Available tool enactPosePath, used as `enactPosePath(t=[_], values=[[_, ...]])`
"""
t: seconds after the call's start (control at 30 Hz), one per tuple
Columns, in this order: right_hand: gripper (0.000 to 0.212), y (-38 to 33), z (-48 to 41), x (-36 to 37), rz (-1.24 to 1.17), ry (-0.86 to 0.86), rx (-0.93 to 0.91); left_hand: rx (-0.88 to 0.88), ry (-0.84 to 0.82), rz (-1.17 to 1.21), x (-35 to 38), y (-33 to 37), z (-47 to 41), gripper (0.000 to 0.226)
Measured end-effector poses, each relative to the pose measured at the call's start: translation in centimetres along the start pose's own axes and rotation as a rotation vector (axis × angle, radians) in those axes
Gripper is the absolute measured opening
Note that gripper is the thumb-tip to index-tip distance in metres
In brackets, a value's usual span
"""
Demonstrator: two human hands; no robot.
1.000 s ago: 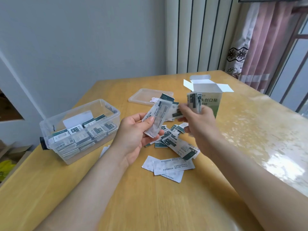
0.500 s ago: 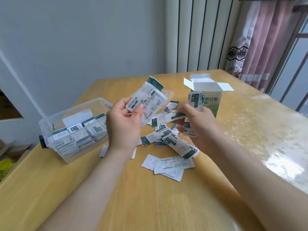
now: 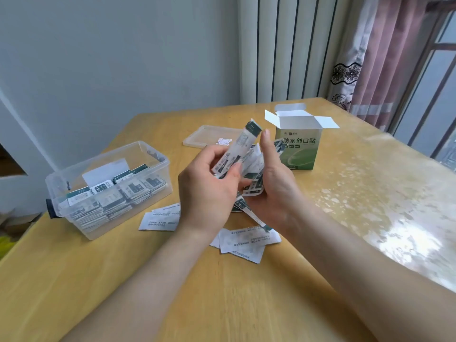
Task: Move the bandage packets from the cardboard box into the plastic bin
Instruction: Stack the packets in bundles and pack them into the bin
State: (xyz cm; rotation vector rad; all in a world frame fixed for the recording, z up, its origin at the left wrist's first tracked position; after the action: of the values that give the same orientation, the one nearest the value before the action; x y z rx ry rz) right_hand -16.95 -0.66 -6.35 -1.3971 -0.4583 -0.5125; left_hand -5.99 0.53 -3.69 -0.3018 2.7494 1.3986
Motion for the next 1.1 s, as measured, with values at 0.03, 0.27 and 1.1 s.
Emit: enactPosePath(t=[0.03,0.27,1.1], values=[[0.048,-0.1,0.0,0.0,0.062,-0.011,-0.013,-0.130,0.004,0.085,-0.1,-0.6,-0.1,0.010],[0.018,-0.6,-0.2,-0.9,0.327,0.079,-0.132,-0.603,-0.075,0.511,-0.1,-2.5,0.1,0.013],[0.020,0.1,-0.4,-1.1,0.094,0.083,0.039,-0.528,0.114,0.630,-1.1,-2.1,-0.4,0.007]])
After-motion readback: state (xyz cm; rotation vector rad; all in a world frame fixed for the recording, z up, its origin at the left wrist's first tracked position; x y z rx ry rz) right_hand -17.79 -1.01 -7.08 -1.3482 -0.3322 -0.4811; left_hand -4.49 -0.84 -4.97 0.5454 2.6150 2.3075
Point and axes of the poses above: each hand's wrist, its own z-axis away from the middle knuckle, its own x-axis out of the palm, y = z × x, the point moved 5 cm from there along -z, towards the middle knuckle, and after that the axes turned 6 degrees about z, right-handed, at the moved point
